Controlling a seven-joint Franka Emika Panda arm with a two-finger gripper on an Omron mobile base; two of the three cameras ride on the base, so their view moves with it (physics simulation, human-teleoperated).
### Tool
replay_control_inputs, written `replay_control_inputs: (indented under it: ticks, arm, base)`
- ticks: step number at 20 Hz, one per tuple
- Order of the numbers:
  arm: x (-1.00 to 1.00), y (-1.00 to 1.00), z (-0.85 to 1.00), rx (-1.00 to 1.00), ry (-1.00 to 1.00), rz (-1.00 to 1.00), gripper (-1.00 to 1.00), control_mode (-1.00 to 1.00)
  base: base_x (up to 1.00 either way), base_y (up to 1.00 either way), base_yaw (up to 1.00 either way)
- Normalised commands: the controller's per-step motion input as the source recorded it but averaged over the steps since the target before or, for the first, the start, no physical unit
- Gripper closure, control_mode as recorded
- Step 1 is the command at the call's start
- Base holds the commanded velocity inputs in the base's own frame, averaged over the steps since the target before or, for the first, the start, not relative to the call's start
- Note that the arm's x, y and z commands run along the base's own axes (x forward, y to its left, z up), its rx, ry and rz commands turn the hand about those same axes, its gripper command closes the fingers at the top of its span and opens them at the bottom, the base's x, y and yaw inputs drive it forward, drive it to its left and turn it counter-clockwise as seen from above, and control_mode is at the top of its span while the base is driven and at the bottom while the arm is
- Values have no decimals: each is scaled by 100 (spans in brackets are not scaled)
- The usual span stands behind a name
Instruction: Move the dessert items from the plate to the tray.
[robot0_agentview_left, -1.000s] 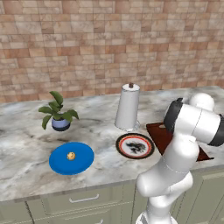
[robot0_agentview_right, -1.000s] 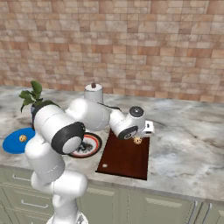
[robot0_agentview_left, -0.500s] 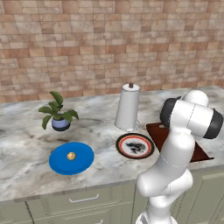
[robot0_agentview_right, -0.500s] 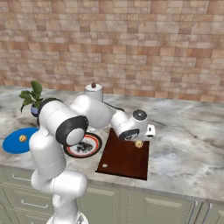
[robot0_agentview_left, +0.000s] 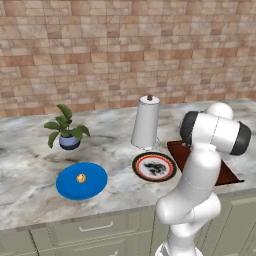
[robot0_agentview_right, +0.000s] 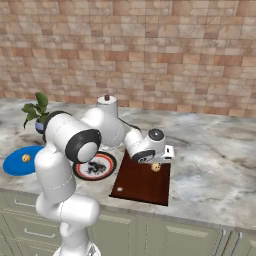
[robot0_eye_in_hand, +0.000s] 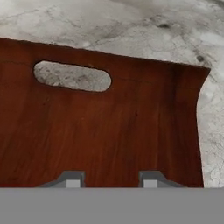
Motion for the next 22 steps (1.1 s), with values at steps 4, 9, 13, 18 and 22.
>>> replay_control_inputs:
  ticks: [4,9,13,18,22]
  arm:
    - [0,0,-6,0,0,0,-100,-100]
    - [0,0,19,-1,1,0,-100,-100]
    - [0,0,73,-5,0,0,-100,-100]
    - [-34,42,86,-8,0,0,-100,-100]
    - [-79,93,94,-2,0,-7,-100,-100]
  base:
    - [0,0,0]
    - [0,0,0]
    - [0,0,0]
    - [0,0,0]
    - [0,0,0]
